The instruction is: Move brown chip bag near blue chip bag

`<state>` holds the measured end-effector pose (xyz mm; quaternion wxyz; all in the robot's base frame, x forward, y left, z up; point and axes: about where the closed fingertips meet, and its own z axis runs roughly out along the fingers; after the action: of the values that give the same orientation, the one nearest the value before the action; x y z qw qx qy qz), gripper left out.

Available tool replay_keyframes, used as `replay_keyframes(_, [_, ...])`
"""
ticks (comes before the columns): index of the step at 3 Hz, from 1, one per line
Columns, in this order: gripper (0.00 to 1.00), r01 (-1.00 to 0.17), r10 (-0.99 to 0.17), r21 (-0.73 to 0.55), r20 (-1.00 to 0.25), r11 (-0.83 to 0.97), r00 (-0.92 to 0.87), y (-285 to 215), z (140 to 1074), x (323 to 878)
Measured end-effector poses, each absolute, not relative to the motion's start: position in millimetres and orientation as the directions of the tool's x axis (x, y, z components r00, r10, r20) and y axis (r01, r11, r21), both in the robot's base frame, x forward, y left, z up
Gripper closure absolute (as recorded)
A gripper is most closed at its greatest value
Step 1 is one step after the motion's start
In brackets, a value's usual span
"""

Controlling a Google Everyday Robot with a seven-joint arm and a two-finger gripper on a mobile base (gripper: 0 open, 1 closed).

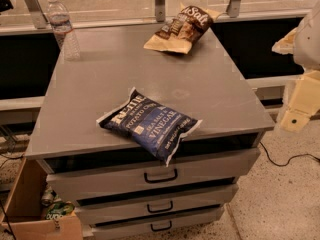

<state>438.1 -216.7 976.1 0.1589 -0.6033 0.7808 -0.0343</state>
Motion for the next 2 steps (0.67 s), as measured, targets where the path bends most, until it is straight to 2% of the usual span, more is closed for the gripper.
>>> replay_keyframes(1, [0.00,-0.931,-0.953,-0.246,-0.207,0.270,-0.221,-217,976,438])
replay_keyframes(2, [0.00,-0.921,-0.948,-0.291,-0.260,0.259,-0.184,-213,979,469])
